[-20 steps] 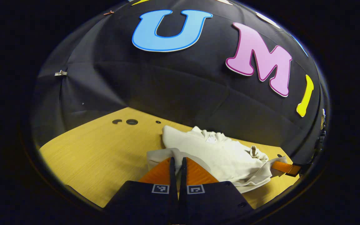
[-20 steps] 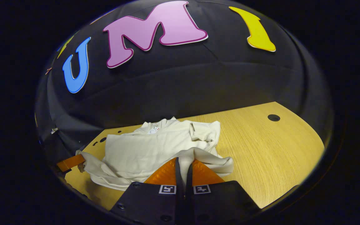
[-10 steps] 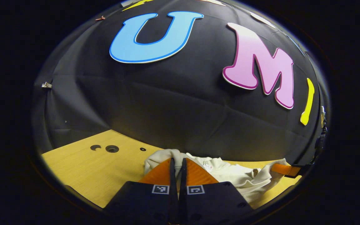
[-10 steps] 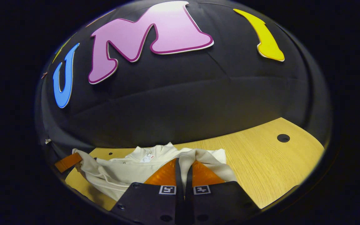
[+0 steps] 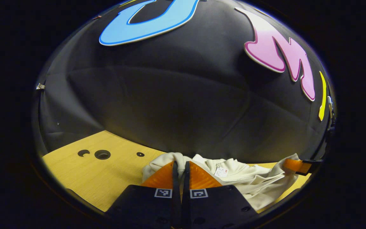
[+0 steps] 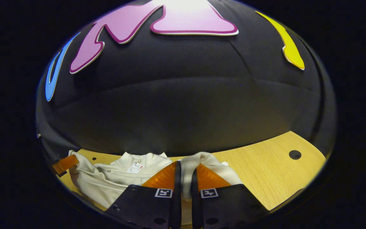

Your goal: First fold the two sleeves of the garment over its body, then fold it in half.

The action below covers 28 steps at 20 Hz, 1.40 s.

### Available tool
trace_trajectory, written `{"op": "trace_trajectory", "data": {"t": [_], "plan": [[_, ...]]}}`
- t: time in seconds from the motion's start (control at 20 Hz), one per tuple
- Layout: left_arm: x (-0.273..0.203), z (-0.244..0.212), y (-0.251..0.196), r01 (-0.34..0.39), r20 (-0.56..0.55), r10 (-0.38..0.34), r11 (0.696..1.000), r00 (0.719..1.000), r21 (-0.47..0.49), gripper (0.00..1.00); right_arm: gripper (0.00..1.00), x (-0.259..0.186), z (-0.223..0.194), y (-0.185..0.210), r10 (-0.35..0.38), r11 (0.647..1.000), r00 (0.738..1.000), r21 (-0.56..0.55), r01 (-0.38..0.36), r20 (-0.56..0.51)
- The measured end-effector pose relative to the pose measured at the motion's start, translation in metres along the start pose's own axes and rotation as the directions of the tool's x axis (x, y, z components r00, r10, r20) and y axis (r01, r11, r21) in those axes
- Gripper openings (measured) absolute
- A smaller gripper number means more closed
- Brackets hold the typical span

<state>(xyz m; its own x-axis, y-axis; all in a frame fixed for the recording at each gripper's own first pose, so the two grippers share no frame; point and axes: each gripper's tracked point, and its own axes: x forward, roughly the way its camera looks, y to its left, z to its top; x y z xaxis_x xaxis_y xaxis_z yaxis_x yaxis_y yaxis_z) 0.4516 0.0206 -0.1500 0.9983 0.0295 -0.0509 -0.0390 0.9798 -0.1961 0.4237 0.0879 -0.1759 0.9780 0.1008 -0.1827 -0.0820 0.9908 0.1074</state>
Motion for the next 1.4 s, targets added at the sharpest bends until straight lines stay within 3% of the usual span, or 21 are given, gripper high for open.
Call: {"op": "trace_trajectory", "data": {"t": [0.1, 0.15, 0.2, 0.25, 0.35, 0.4, 0.45, 0.5, 0.7, 0.95, 1.2, 1.4], "plan": [[0.006, -0.018, 0.005, -0.018, -0.047, 0.018, 1.000, 0.999, 0.014, 0.10, 0.20, 0.002, -0.011, 0.002, 0.004, 1.000, 1.000, -0.009, -0.004, -0.024], [0.007, -0.022, 0.006, -0.025, -0.053, 0.026, 1.000, 0.998, 0.013, 0.12, 0.36, 0.002, -0.015, 0.004, 0.011, 1.000, 0.999, -0.015, -0.011, -0.034], [0.010, -0.023, 0.006, -0.025, -0.052, 0.026, 1.000, 0.998, 0.011, 0.15, 0.43, 0.000, -0.018, 0.005, 0.021, 1.000, 0.999, -0.016, -0.022, -0.043], [0.007, -0.020, 0.004, -0.019, -0.050, 0.020, 1.000, 0.999, 0.013, 0.33, 0.53, -0.002, -0.018, 0.010, 0.043, 0.999, 0.998, -0.005, -0.044, -0.049], [0.001, -0.012, 0.003, -0.025, -0.043, 0.027, 0.999, 0.999, 0.039, 0.55, 0.78, -0.010, -0.014, 0.014, 0.065, 0.998, 0.997, -0.014, -0.065, -0.035], [-0.006, -0.005, 0.003, -0.033, -0.038, 0.035, 0.998, 0.999, 0.056, 0.67, 0.80, -0.015, -0.009, 0.015, 0.067, 0.997, 0.998, -0.028, -0.068, -0.021], [-0.013, 0.004, 0.006, -0.050, -0.031, 0.053, 0.996, 0.998, 0.074, 0.78, 0.93, -0.022, -0.004, 0.015, 0.068, 0.997, 0.998, -0.043, -0.068, -0.012], [-0.019, 0.010, 0.006, -0.053, -0.028, 0.055, 0.995, 0.998, 0.087, 0.97, 1.00, -0.029, 0.002, 0.015, 0.067, 0.996, 0.998, -0.055, -0.067, -0.005], [-0.068, 0.061, 0.004, -0.050, 0.005, 0.050, 0.996, 0.999, 0.077, 0.98, 0.99, -0.070, 0.033, 0.012, 0.044, 0.998, 0.998, -0.054, -0.042, 0.033], [-0.147, 0.129, -0.002, 0.002, 0.078, -0.008, 0.997, 0.997, 0.072, 0.97, 0.99, -0.128, 0.076, -0.005, -0.053, 0.996, 0.997, -0.062, 0.056, 0.051], [-0.235, 0.168, 0.016, 0.008, 0.118, -0.022, 0.994, 0.993, 0.112, 0.97, 0.99, -0.218, 0.123, -0.021, -0.113, 0.988, 0.985, -0.093, 0.125, 0.131], [-0.307, 0.190, 0.017, 0.037, 0.161, -0.057, 0.991, 0.985, 0.125, 0.97, 0.99, -0.290, 0.133, -0.023, -0.132, 0.984, 0.981, -0.100, 0.147, 0.145]]}}
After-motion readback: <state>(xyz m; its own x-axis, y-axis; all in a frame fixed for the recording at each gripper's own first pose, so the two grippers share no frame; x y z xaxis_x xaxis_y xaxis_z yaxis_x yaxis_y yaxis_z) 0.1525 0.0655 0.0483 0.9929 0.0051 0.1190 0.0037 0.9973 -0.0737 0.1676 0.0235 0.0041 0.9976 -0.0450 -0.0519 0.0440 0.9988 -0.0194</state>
